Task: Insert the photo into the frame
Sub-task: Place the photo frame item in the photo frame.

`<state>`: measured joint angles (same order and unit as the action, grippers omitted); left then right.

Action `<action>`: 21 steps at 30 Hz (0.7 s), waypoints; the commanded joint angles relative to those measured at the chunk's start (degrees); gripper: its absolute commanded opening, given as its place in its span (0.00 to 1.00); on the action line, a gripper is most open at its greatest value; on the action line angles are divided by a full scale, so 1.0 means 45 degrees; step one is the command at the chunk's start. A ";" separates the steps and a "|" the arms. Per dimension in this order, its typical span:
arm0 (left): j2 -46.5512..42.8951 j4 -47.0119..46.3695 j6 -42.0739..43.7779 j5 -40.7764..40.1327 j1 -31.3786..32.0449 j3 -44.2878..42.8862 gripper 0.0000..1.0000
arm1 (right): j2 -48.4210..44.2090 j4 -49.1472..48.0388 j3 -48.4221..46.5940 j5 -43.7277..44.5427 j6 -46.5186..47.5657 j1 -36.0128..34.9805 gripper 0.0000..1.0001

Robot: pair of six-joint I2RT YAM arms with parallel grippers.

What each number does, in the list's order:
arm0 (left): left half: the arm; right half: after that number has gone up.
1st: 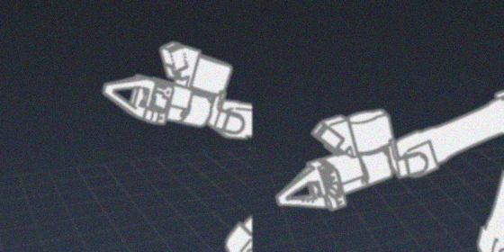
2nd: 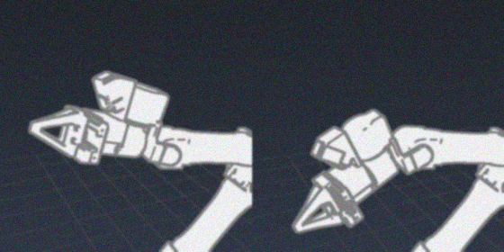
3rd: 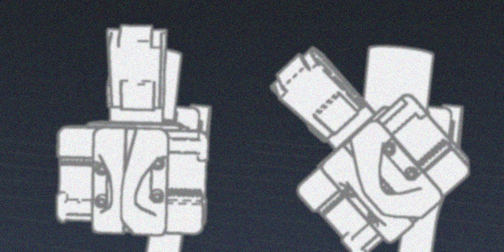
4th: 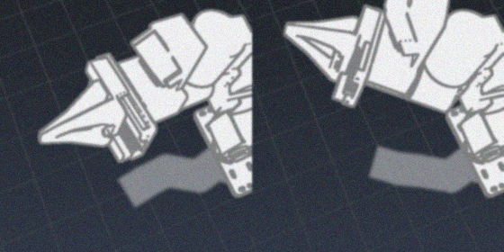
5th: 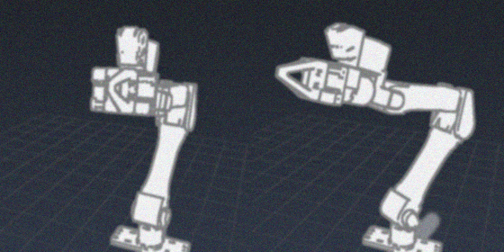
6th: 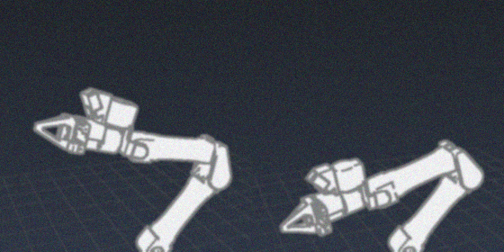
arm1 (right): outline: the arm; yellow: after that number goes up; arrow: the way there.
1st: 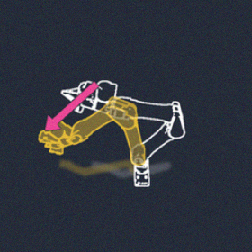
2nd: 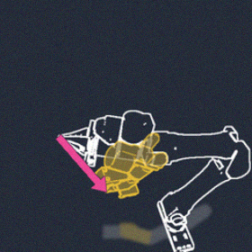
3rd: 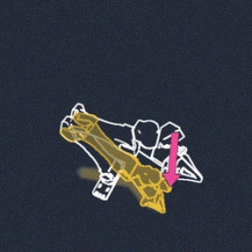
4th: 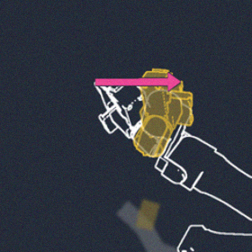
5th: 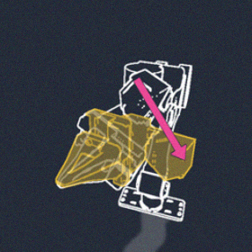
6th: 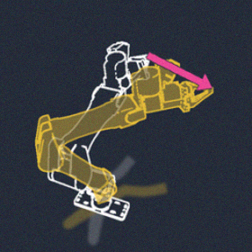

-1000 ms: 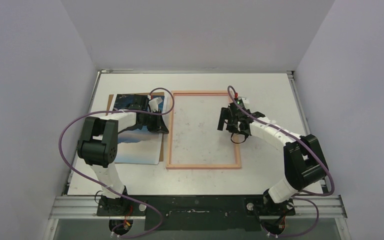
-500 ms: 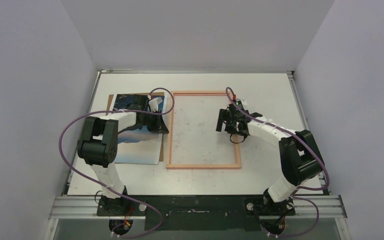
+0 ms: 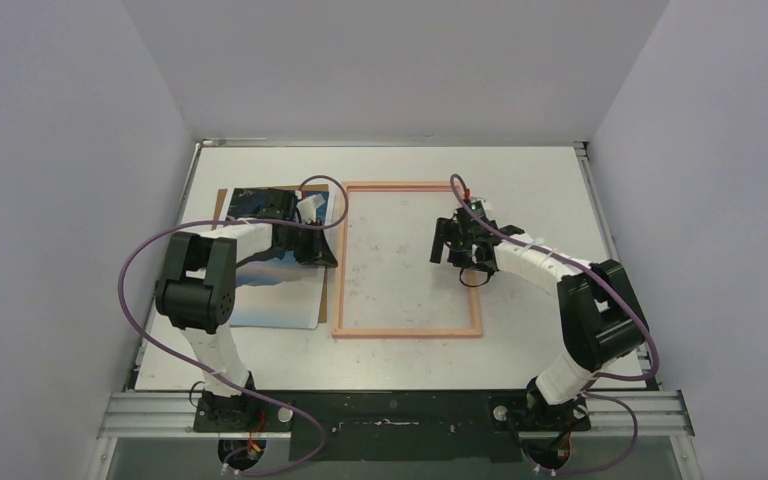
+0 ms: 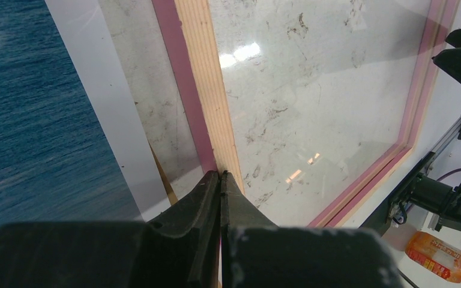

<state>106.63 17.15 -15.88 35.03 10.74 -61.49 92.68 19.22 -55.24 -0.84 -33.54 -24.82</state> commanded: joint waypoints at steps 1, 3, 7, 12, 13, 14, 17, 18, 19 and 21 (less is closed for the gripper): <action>0.0464 -0.0046 0.0462 -0.0697 -0.0003 -0.0064 0.00 | -0.0214 -0.1010 0.0009 -0.0719 -0.0130 -0.0353 0.96; 0.0423 -0.0054 0.0494 -0.0713 0.0014 -0.0055 0.00 | -0.0212 -0.1127 0.0032 -0.0921 -0.0110 -0.0427 0.96; 0.0387 -0.0009 0.0576 -0.0756 0.0015 -0.0032 0.00 | -0.0356 -0.1260 -0.0027 -0.1114 -0.0088 -0.0677 0.97; 0.0381 -0.0001 0.0621 -0.0743 0.0010 -0.0042 0.00 | -0.0507 -0.1291 -0.0038 -0.1022 -0.0059 -0.0849 0.96; 0.0400 -0.0002 0.0604 -0.0734 0.0014 -0.0028 0.00 | -0.0397 -0.1233 -0.0064 -0.0972 -0.0041 -0.0837 0.96; 0.0413 0.0001 0.0585 -0.0723 0.0015 -0.0048 0.00 | -0.0310 -0.1167 -0.0089 -0.0913 -0.0053 -0.0850 0.97; 0.0339 0.0080 0.0565 -0.0660 -0.0002 -0.0081 0.00 | -0.0387 -0.0699 -0.0356 -0.0401 0.0052 -0.0807 0.96; 0.0305 0.0118 0.0570 -0.0646 -0.0019 -0.0111 0.00 | -0.0524 -0.0502 -0.0509 -0.0153 0.0110 -0.0766 0.95; 0.0259 0.0187 0.0578 -0.0612 -0.0038 -0.0127 0.00 | -0.0700 -0.0327 -0.0616 0.0022 0.0153 -0.0670 0.94; 0.0169 0.0231 0.0579 -0.0563 -0.0065 -0.0143 0.00 | -0.1049 -0.0006 -0.0746 0.0041 0.0168 -0.0398 0.93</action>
<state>106.63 17.21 -15.44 35.11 10.74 -61.52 92.42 17.28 -55.33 -3.84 -33.54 -28.36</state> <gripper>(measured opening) 0.007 0.938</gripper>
